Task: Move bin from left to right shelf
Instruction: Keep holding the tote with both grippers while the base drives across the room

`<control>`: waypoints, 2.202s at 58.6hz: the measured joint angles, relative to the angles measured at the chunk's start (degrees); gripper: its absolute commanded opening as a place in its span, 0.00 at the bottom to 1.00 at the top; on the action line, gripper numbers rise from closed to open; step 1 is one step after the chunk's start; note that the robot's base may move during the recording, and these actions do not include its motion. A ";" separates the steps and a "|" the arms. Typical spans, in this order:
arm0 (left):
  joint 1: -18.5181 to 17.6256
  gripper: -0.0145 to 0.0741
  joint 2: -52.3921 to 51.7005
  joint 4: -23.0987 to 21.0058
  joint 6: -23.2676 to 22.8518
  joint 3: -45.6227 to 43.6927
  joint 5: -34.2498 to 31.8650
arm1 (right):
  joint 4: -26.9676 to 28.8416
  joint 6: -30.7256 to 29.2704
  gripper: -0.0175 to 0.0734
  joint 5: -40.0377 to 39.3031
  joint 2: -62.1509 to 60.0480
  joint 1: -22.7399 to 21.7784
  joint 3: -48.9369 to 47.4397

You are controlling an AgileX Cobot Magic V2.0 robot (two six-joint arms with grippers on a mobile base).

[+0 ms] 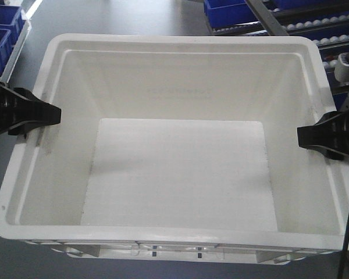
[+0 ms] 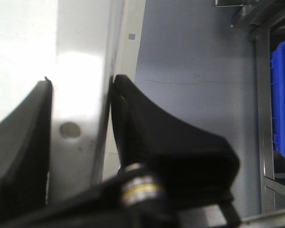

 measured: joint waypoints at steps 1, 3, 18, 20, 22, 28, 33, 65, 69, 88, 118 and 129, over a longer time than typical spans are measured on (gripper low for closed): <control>0.00 0.16 0.00 0.00 0.00 0.00 0.00 | 0.00 0.00 0.19 0.00 0.00 0.00 0.00; 0.00 0.16 0.00 -0.05 0.00 0.00 0.00 | 0.00 0.00 0.19 0.00 0.00 0.00 0.00; 0.00 0.16 0.00 -0.05 0.00 0.00 0.00 | 0.00 0.00 0.19 0.00 0.00 0.00 0.00; 0.00 0.16 0.00 -0.05 0.00 0.00 0.00 | 0.00 0.00 0.19 0.00 0.00 0.00 0.00; 0.00 0.16 0.00 -0.05 0.00 0.00 0.00 | 0.00 0.00 0.19 0.00 0.00 0.00 0.00; 0.00 0.16 0.00 -0.05 0.00 0.00 0.00 | 0.00 0.00 0.19 0.00 0.00 0.00 0.00; 0.00 0.16 0.00 -0.05 0.00 0.00 0.00 | 0.00 0.00 0.19 0.00 0.00 0.00 0.00; 0.00 0.16 0.00 -0.05 0.00 0.00 0.00 | 0.00 0.00 0.19 0.00 0.00 0.00 0.00; 0.00 0.16 0.00 -0.05 0.00 0.00 0.00 | 0.00 0.00 0.19 0.00 0.00 0.00 0.00; 0.00 0.16 0.00 -0.05 0.00 0.00 0.00 | 0.00 0.00 0.19 0.00 0.00 0.00 0.00; 0.00 0.16 0.00 -0.05 0.00 0.00 0.00 | 0.00 0.00 0.19 0.00 0.00 0.00 0.00; 0.00 0.16 0.00 -0.05 0.00 0.00 0.00 | 0.00 0.00 0.19 0.00 0.00 0.00 0.00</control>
